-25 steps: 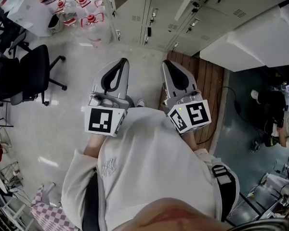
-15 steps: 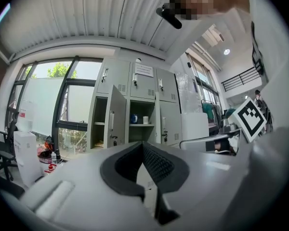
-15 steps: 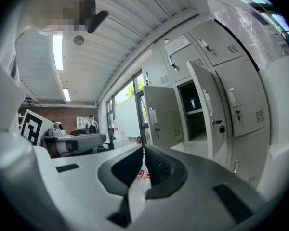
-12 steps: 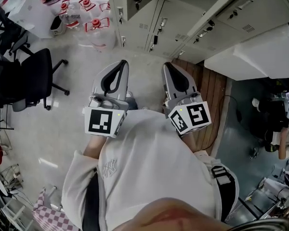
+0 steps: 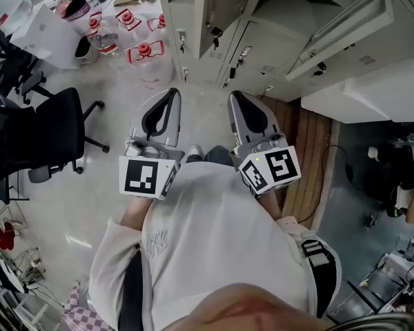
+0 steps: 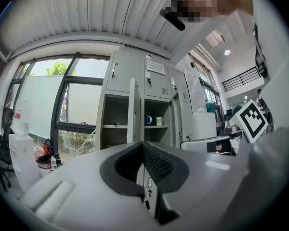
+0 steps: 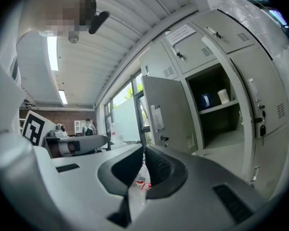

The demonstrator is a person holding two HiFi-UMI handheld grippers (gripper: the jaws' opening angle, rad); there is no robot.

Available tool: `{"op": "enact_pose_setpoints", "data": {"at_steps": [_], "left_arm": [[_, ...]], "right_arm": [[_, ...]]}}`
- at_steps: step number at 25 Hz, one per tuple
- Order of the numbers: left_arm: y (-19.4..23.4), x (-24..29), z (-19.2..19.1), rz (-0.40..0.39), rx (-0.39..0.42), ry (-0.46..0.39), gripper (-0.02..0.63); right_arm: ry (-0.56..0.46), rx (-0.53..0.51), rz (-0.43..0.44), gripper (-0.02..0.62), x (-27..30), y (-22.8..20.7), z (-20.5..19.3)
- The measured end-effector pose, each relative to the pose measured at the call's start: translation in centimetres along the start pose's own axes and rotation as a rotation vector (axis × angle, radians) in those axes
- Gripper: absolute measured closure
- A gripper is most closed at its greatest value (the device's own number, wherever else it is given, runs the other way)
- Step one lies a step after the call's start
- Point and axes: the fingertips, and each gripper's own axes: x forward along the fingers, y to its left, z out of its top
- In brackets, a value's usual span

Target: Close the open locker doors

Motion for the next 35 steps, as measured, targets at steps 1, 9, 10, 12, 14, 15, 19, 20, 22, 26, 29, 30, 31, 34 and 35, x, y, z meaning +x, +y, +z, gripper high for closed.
{"op": "enact_pose_setpoints", "data": {"at_steps": [1, 9, 10, 12, 14, 15, 19, 20, 22, 26, 29, 30, 31, 34, 35], "left_arm": [[0.3, 0.4, -0.2, -0.003, -0.004, 0.005, 0.604], [2.3, 4.2, -1.0, 0.015, -0.014, 0.013, 0.604], [2.6, 4.8, -0.9, 0.025, -0.012, 0.009, 0.604], [3.2, 6.0, -0.6, 0.048, -0.008, 0.0, 0.604], [3.7, 7.2, 0.0, 0.072, -0.005, -0.013, 0.604], [3.9, 7.7, 0.3, 0.084, -0.002, -0.022, 0.604], [4.8, 8.8, 0.0, 0.143, -0.004, -0.011, 0.604], [4.9, 9.0, -0.2, 0.156, -0.007, -0.001, 0.604], [5.3, 9.3, -0.3, 0.169, -0.004, 0.001, 0.604], [6.5, 9.9, 0.1, 0.196, -0.001, 0.003, 0.604], [7.6, 10.5, 0.0, 0.19, -0.003, -0.002, 0.604], [8.0, 10.6, -0.1, 0.185, -0.002, -0.007, 0.604], [8.4, 10.8, -0.2, 0.18, -0.002, -0.01, 0.604], [9.9, 11.8, -0.4, 0.165, -0.006, 0.001, 0.604], [10.5, 12.1, -0.2, 0.157, -0.005, -0.004, 0.604]], "right_arm": [[0.004, 0.002, 0.0, 0.578, 0.5, -0.2, -0.1], [-0.002, -0.015, 0.039, 0.578, 4.9, -2.8, 0.8], [-0.007, -0.02, 0.054, 0.578, 5.6, -3.1, 1.1], [-0.018, -0.031, 0.093, 0.577, 7.1, -3.7, 2.0], [-0.031, -0.046, 0.143, 0.577, 8.4, -4.0, 3.2], [-0.039, -0.056, 0.171, 0.577, 9.1, -4.0, 3.9], [-0.071, -0.073, 0.283, 0.553, 11.6, -4.1, 5.5], [-0.072, -0.066, 0.311, 0.523, 12.1, -4.0, 5.7], [-0.075, -0.05, 0.356, 0.518, 13.0, -3.9, 6.1], [-0.086, -0.047, 0.388, 0.518, 14.5, -3.6, 6.6], [-0.079, -0.068, 0.397, 0.52, 15.4, -3.2, 6.3], [-0.078, -0.073, 0.398, 0.522, 15.7, -3.1, 6.2], [-0.078, -0.081, 0.394, 0.526, 16.1, -2.9, 6.1], [-0.073, -0.114, 0.371, 0.558, 17.8, -2.8, 6.0], [-0.069, -0.121, 0.364, 0.561, 18.5, -2.8, 5.9]]}}
